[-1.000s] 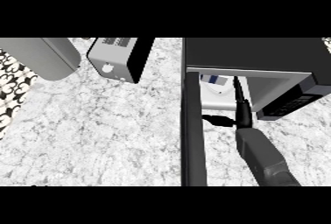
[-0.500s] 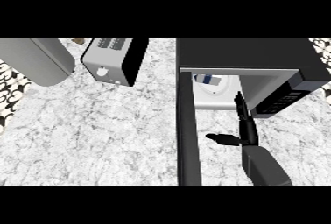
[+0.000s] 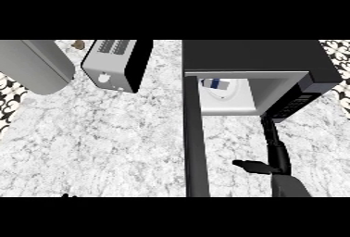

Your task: Pick up the milk, place it into the microwave and close the microwave

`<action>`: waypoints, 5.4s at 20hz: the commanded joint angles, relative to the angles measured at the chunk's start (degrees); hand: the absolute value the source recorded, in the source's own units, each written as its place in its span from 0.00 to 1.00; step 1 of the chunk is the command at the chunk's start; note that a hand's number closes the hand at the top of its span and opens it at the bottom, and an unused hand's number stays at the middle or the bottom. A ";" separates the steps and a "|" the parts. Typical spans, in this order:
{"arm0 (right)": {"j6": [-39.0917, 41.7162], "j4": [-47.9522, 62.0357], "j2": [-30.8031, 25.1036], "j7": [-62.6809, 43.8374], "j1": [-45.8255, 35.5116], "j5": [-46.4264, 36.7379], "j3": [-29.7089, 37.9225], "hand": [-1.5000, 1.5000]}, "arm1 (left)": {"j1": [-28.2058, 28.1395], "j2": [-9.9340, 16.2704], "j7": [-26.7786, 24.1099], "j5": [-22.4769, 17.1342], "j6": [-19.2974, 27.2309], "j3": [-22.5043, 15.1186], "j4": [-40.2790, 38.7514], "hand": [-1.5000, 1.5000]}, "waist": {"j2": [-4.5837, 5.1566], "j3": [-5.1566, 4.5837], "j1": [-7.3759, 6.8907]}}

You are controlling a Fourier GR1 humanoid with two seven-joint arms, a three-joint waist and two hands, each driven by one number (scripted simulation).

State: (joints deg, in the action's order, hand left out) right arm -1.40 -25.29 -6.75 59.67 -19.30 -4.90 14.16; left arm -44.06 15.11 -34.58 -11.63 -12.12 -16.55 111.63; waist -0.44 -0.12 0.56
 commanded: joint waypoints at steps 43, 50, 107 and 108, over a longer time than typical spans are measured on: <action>27.81 -23.54 -21.14 0.37 29.21 20.09 3.79 0.00 | 57.61 -15.09 27.71 15.20 13.27 -38.79 -44.46 1.00 | 0.68 0.10 2.17; 29.58 -29.76 -22.41 -3.75 27.64 22.40 0.88 0.00 | 59.92 -15.04 20.19 6.85 23.40 -44.95 -45.47 1.00 | 0.95 -0.07 3.92; 40.46 -59.41 -34.30 -25.08 10.67 34.21 -13.93 1.00 | 109.34 -15.08 22.85 -23.64 45.04 -35.03 -64.84 1.00 | 5.97 0.54 23.84; 41.33 -60.87 -33.78 -24.96 10.45 34.02 -15.32 1.00 | 109.25 -15.08 22.78 -24.19 45.25 -34.95 -64.98 1.00 | 6.06 0.61 23.91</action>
State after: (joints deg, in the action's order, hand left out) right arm 33.46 -83.20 -39.42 31.84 -7.11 30.00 1.29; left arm 63.01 0.50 -11.19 -34.67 33.30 -52.07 47.44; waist 5.59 0.40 24.20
